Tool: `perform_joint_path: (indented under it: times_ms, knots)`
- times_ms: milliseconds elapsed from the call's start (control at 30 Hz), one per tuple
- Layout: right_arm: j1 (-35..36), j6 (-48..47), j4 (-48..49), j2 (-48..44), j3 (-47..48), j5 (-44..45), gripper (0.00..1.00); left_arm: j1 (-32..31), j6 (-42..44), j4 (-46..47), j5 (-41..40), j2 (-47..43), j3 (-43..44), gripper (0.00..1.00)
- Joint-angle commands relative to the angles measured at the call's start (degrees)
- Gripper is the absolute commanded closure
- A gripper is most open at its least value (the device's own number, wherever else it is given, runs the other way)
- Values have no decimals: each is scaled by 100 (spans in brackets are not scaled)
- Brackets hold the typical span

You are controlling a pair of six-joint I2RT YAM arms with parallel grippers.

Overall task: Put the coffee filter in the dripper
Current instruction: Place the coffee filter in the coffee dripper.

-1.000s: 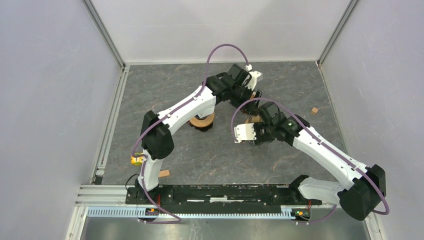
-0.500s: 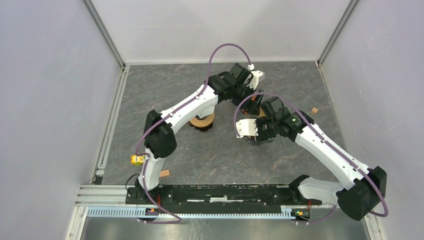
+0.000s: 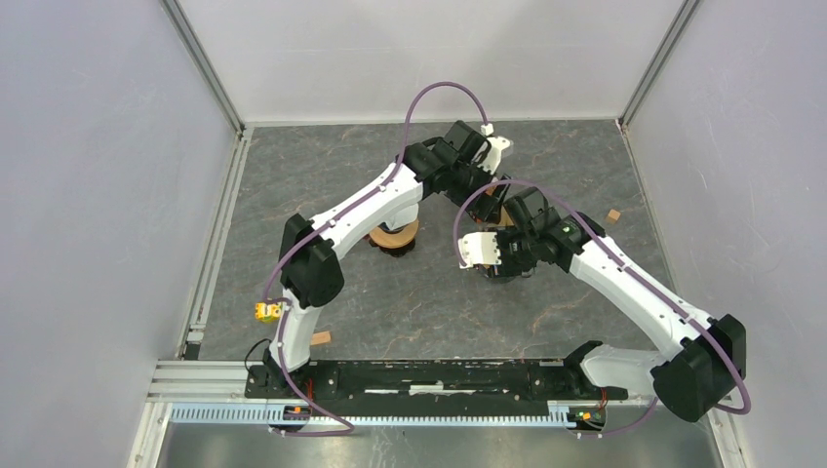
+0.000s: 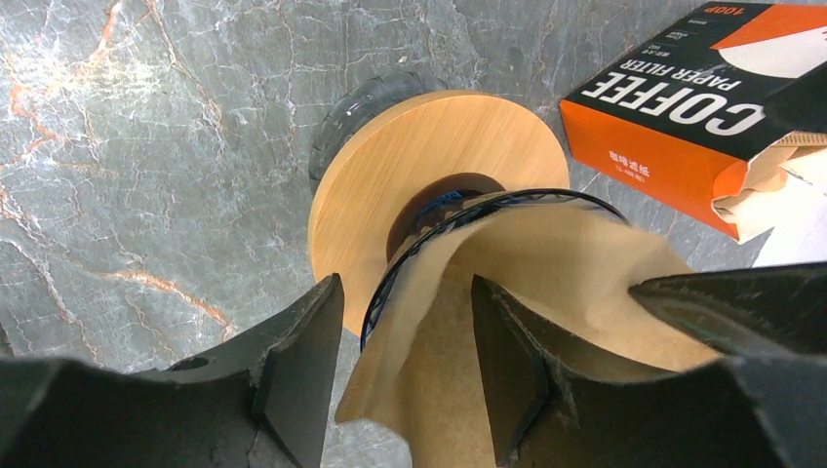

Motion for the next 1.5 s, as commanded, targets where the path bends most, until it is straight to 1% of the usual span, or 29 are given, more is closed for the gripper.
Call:
perform_joint_path:
  times_ms: [0,100,367,633,867,1167,1333,1467]
  knots:
    - [-36,-135,89,66,-88,-68,42,142,403,-84,-116,-428,84,13]
    - [-45,-144,133,114,-185,-56,42,224,486,-80,-99,-550,-34,13]
    - [-80,-89,261,170,-349,-24,47,251,555,-78,-11,-650,-165,12]
    - [-80,-8,371,329,-364,-10,47,402,540,-78,-19,-705,-198,11]
    - [-80,-21,336,418,-146,71,44,438,549,-78,72,-728,-310,11]
    - [-81,-165,-129,374,513,67,38,438,556,-74,308,-745,-527,11]
    - [-81,-210,-264,304,586,74,36,421,492,77,462,-745,-631,11]
    - [-102,-235,-279,254,491,42,35,377,465,151,482,-607,-545,11]
